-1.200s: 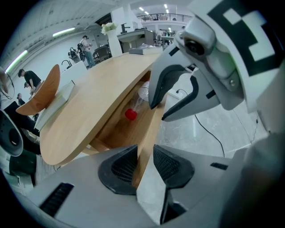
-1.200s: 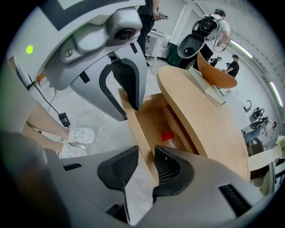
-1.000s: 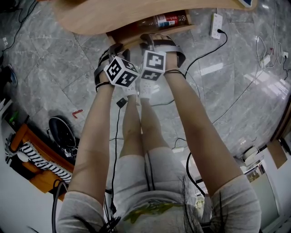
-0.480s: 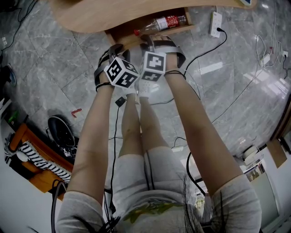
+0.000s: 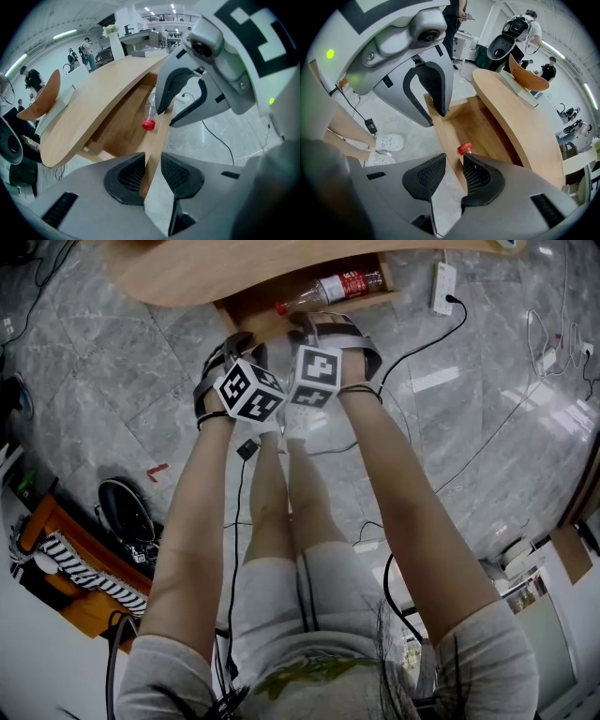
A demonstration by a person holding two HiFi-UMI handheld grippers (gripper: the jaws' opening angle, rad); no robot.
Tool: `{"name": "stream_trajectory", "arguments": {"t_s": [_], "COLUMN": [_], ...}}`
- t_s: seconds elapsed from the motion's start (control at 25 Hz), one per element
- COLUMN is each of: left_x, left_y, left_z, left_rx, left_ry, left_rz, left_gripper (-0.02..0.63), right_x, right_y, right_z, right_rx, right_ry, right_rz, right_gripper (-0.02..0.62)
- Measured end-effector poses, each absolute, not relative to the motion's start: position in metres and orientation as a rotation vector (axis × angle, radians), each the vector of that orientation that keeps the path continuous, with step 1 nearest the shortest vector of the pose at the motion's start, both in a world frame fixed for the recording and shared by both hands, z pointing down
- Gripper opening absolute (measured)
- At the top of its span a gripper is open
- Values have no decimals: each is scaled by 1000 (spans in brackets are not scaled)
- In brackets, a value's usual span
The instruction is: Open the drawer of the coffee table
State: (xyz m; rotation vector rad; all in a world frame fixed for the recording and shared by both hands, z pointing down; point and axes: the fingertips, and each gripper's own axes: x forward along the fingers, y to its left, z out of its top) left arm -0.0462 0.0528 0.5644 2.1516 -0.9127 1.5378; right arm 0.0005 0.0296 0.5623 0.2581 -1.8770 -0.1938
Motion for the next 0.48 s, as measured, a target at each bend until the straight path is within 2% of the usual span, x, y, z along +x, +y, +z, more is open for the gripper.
{"name": "stream_trajectory", "arguments": {"t_s": [0.48], "left_x": [-45], "left_y": [62], "left_z": [566], "left_rx": [2165], "left_ry": [-888], "left_rz": [1542], "left_gripper": [107], "right_x": [3], "right_y": [39], "right_z": [564], "right_rx": [262], "right_ry": [-1868], "right_rz": [-184], "right_gripper": [104]}}
